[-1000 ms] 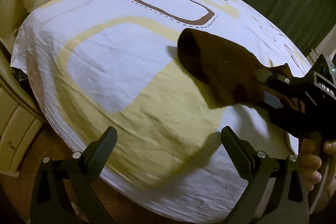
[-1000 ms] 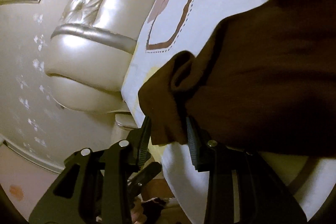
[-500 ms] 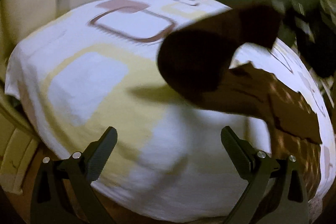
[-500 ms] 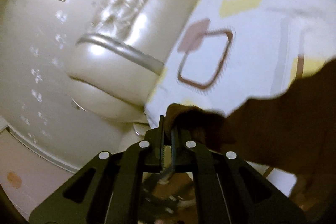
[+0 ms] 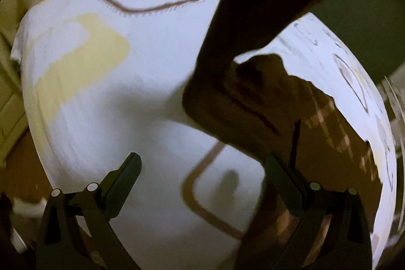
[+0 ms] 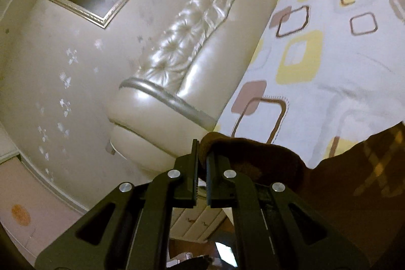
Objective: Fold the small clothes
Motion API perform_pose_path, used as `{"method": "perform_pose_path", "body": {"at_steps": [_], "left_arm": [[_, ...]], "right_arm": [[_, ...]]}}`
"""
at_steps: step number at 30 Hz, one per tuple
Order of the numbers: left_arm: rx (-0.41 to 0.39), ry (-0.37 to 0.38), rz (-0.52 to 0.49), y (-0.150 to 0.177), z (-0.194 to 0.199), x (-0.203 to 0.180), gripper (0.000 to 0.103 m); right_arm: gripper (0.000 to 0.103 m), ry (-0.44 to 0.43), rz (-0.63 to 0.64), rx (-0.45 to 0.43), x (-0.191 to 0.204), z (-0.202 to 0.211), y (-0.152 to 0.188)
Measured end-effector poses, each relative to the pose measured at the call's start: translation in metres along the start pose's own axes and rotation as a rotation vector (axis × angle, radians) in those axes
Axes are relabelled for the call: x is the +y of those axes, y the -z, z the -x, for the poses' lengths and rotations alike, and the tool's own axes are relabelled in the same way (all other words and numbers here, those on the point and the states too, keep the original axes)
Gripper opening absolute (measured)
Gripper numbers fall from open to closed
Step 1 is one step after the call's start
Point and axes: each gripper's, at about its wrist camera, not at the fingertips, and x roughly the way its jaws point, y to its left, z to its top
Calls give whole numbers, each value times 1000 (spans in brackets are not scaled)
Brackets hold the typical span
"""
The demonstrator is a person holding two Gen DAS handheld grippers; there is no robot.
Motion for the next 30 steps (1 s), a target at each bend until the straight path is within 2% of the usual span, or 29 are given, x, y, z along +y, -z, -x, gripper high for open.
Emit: {"method": "perform_pose_path", "body": {"at_steps": [5,8,11,14,19,26,30], "left_arm": [[-56,-112,64,5,-3,-18,98],[-86,-204,88,10,-7,-25,98],[-103,-270,64,16,-13,-33,98],[-110,-363,-16,17,-20,-46,99],[-109,-396,-22,19,-22,-47,99],[-106,-403,-34,22,-22,-48,99],[-108,-396,-64,23,-21,-48,99]], "right_arm": [[4,-8,10,-64,-4,50,-11],[4,-15,10,-108,-10,82,-18],[4,-14,8,-147,-18,115,-21],[4,5,2,-184,-34,154,-20],[4,72,-50,-225,-83,209,-2],[4,225,-241,-263,-198,273,66],[4,310,-364,-257,-262,293,101]]}}
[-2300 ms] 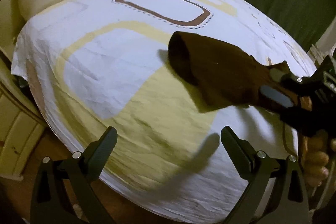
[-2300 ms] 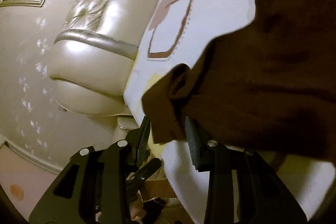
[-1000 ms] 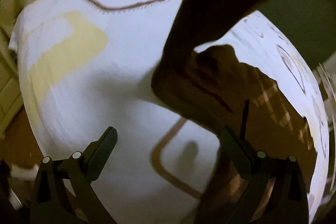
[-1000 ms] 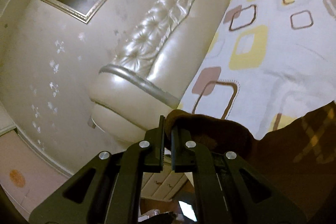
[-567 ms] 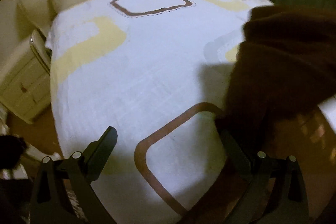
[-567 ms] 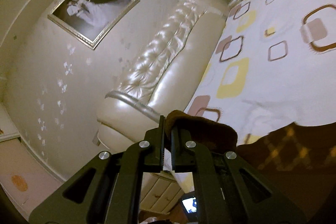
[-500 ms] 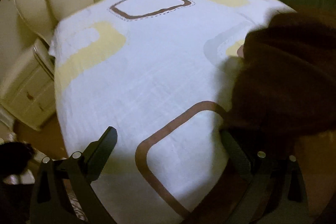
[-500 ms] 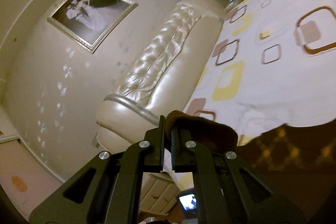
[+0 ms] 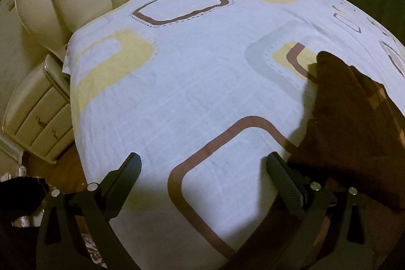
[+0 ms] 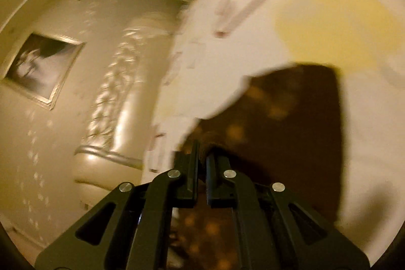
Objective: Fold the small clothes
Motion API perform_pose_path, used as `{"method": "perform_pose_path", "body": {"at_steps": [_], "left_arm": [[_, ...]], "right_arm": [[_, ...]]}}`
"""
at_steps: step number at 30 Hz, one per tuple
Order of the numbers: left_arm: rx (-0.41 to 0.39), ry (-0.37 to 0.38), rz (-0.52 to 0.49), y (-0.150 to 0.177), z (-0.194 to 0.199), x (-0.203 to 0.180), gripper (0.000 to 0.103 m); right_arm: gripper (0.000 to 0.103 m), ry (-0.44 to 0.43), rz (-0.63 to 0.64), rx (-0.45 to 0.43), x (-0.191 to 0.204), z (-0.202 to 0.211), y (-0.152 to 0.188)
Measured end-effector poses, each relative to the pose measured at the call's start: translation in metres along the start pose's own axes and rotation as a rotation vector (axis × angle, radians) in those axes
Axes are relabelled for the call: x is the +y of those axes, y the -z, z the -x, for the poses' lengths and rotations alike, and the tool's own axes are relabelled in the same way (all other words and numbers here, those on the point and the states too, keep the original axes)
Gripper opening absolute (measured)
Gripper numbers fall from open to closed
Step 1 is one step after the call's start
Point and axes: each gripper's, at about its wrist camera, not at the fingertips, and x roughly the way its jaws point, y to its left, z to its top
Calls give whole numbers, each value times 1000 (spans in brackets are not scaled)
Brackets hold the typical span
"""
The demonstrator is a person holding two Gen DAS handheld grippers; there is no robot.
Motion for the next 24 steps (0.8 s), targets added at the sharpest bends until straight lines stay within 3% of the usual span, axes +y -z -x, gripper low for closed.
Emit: {"method": "perform_pose_path", "body": {"at_steps": [3,5,7,12,18,24], "left_arm": [[-12,3,-25,1,0,0,99],[-10,10,-32,1,2,0,99],[-5,21,-36,1,5,2,99],[-43,36,-98,1,9,-7,99],[10,78,-72,-5,-2,-5,99],[9,88,-72,-4,-3,-4,99]], "right_arm": [[4,59,-65,30,-42,0,9],[10,67,-78,51,-55,0,17],[22,83,-79,51,-60,1,22],[41,7,-117,40,-69,7,31],[42,-167,-328,18,-84,7,39],[42,-51,-347,22,-74,-10,38]]}}
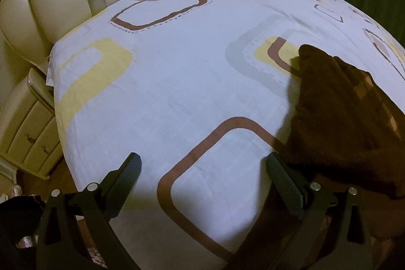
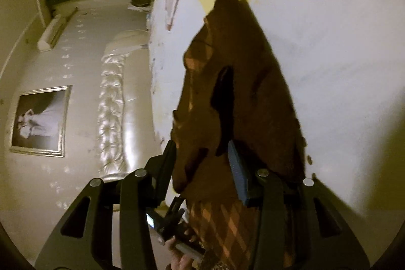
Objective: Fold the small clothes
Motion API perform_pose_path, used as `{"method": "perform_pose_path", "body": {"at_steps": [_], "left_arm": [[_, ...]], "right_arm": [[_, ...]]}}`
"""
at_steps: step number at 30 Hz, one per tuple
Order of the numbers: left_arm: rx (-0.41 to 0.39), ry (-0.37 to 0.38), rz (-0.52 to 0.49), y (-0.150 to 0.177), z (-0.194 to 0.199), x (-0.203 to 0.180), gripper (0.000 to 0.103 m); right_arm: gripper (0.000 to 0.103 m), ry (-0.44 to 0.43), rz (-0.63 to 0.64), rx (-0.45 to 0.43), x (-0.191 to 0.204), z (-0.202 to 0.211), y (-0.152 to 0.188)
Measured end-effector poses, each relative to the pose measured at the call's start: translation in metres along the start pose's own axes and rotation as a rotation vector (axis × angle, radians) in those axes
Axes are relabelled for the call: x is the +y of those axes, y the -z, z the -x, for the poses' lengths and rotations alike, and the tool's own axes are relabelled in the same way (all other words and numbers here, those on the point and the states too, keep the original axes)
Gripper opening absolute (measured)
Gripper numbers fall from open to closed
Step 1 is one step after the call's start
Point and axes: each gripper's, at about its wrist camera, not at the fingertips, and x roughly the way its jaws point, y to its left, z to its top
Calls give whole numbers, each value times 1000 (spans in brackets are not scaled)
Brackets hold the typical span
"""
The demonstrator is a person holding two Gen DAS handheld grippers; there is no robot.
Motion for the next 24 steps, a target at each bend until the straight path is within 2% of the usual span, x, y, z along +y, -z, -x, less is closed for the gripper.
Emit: {"method": "perform_pose_path", "body": {"at_steps": [3,4,5,6,7,10,13,16,18,19,21,24], "left_arm": [[-3,1,-1,0,-1,0,99],[-2,1,-1,0,-1,0,99],[-2,1,-1,1,-1,0,99],[0,0,-2,0,-1,0,99],[2,0,-2,0,-1,0,99],[11,0,1,-1,-1,0,99],[9,-7,-7,-2,-1,-2,99],[9,-11,-1,-1,-2,-2,99],[12,-10,7,-2,-4,-2,99],[14,-7,12,-2,-4,-2,99],[16,-2,21,-2,-6,-1,99],[15,7,24,-2,-6,0,99]], "right_arm": [[41,54,-3,-12,3,-11,3],[37,75,0,-24,5,-14,4],[31,99,3,-39,6,-17,5],[12,112,6,-45,6,-19,5],[5,127,13,-44,8,-22,4],[4,159,61,-46,24,-28,0],[4,104,161,-51,70,-26,-1],[4,-113,306,-38,129,-8,11],[4,-188,420,-23,148,10,22],[4,-201,452,-11,146,17,25],[4,-168,468,26,121,26,26],[4,12,390,49,55,31,14]]}}
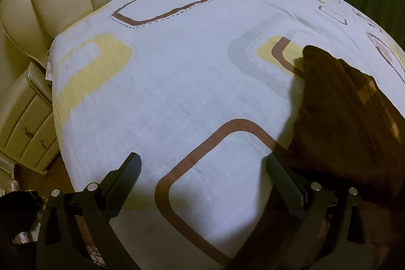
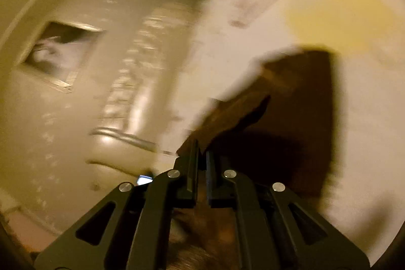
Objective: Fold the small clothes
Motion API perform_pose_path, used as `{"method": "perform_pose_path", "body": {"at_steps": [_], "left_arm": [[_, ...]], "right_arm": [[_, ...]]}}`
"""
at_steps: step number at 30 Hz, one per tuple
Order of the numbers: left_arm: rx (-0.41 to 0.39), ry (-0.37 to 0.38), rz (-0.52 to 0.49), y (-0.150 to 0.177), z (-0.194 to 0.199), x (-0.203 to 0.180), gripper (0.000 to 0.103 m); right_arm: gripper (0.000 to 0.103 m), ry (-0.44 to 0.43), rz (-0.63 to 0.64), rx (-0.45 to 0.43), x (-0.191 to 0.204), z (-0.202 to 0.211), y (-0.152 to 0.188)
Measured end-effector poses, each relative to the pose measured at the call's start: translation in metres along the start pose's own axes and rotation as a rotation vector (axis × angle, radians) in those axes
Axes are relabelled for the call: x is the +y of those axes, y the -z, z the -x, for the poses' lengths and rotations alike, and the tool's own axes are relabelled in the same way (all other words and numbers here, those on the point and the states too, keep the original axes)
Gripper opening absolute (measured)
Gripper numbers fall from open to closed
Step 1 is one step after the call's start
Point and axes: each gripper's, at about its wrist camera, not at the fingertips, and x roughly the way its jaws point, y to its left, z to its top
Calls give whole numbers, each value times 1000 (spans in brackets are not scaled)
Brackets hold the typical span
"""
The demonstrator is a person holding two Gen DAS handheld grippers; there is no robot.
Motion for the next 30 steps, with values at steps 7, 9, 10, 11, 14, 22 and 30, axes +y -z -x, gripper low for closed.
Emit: {"method": "perform_pose_path", "body": {"at_steps": [7,9,10,11,14,22,30], "left_arm": [[14,41,-18,-1,2,12,99],[16,48,-21,0,6,15,99],[11,52,-16,1,10,18,99],[2,54,-13,1,14,18,99],[-86,58,-37,0,35,11,99],[-159,106,-229,-5,34,-44,99],[-115,92,-205,-13,7,-32,99]], "right_arm": [[4,146,-70,36,-67,13,19],[4,150,-65,41,-71,16,22],[4,153,-61,42,-69,15,22],[5,159,-54,43,-68,12,20],[10,160,-53,59,-64,10,16],[27,168,-70,-18,-55,18,-5],[27,220,-70,-2,-50,-9,-17]]}}
